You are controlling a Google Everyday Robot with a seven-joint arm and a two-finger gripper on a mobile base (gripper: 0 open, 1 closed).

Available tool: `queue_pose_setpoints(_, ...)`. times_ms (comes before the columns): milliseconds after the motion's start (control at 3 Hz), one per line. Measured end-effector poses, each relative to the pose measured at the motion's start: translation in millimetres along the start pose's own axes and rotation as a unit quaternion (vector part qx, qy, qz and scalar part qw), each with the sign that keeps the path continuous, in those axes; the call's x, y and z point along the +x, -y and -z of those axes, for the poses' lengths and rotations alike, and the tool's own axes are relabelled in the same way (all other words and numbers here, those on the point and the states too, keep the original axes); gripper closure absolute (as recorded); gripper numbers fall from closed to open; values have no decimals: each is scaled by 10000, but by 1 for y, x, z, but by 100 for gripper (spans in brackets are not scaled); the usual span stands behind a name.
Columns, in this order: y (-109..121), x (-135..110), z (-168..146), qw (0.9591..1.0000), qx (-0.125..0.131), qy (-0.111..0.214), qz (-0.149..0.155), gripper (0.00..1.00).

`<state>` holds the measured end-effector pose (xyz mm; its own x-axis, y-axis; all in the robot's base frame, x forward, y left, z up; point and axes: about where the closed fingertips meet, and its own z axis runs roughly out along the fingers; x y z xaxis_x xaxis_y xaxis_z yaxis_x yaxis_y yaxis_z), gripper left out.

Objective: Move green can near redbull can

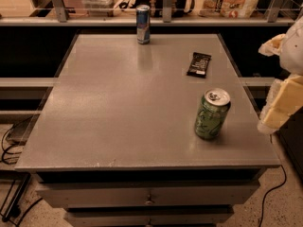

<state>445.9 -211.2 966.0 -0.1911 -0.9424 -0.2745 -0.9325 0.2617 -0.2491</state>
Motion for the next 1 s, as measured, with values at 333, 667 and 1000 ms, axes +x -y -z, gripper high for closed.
queue_pose_setpoints(333, -3, -14, -22, 9984, -203, 515, 95, 0)
queue_pose_setpoints(667, -6, -29, -48, 9950, -467, 878, 134, 0)
queue_pose_setpoints(1000, -13, -41, -74, 9917, -792, 997, 157, 4)
